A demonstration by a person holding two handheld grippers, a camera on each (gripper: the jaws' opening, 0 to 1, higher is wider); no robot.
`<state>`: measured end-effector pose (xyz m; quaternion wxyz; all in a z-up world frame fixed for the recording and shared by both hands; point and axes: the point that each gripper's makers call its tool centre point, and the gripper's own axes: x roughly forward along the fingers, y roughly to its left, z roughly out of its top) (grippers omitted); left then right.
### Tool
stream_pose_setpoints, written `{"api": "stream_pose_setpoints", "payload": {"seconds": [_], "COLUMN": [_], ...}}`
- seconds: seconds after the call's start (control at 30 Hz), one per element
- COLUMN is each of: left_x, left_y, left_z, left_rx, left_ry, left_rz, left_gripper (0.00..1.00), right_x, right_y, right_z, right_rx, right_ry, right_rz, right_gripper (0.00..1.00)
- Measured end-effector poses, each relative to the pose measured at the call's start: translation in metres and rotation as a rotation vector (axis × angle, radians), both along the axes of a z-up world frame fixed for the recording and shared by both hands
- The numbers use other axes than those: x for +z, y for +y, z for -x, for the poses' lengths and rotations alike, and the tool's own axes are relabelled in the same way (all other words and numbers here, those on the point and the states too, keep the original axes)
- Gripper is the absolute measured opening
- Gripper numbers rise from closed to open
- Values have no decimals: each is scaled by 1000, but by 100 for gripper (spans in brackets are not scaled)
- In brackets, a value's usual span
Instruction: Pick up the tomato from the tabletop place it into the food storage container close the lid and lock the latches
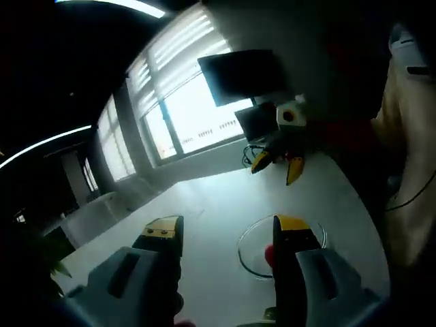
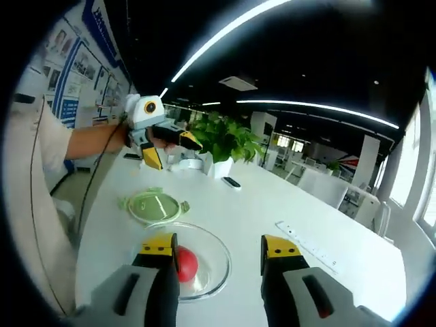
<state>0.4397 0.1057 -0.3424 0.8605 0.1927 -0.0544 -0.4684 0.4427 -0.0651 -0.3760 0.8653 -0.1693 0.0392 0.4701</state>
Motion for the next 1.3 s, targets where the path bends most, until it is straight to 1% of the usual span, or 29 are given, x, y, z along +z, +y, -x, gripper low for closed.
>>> {"api": "stream_pose_setpoints", "payload": {"seconds": [0.07,0.1,0.2,0.23,0.27,0.3,0.43,0.5,0.57,0.6,0.63,0.67,0.73,0.77,0.87,0.97,1.1,1.17,1.23,1.3], "left_x": [2,3,2,3,6,8,8,5,3,4,4,3,-3,-7,-14,-16,-21,-22,-24,-26], "left_y": [10,13,26,35,41,50,73,80,86,90,94,96,99,101,109,121,136,143,150,157], "left_z": [2,3,9,8,8,7,11,12,16,16,17,18,21,23,30,36,43,47,50,53], "left_rx": [39,52,93,115,132,158,201,217,226,232,251,251,264,278,298,328,364,380,402,419], "left_ry": [-2,-12,-27,-42,-41,-20,-17,-19,-29,-31,-22,-21,-22,-19,-15,-13,-10,-11,-16,-15], "left_rz": [28,41,53,59,86,132,178,179,169,180,214,213,211,209,217,260,284,298,323,342], "left_gripper": [44,44,44,45,45,45,45,45,45,45,45,45,45,45,45,45,45,45,45,45], "right_x": [4,5,0,-3,-5,-6,-5,-6,-6,-6,-5,-3,2,6,6,2,-8,-11,-18,-22], "right_y": [-9,-14,-22,-25,-29,-34,-51,-55,-63,-68,-72,-72,-81,-89,-108,-126,-142,-147,-149,-151], "right_z": [2,4,6,6,4,4,5,8,9,10,9,12,14,13,14,15,19,19,21,21], "right_rx": [-17,-22,-28,-35,-45,-59,-93,-99,-120,-134,-149,-165,-190,-220,-261,-298,-324,-331,-331,-337], "right_ry": [-8,-9,-2,2,3,1,-5,-2,-23,-24,-32,-46,-57,-68,-82,-80,-70,-62,-41,-38], "right_rz": [-22,-29,-29,-23,-19,-19,-52,-57,-57,-60,-63,-69,-114,-143,-173,-204,-208,-206,-207,-202], "right_gripper": [42,42,42,43,43,43,43,43,43,43,43,43,43,43,43,43,43,43,43,43]}}
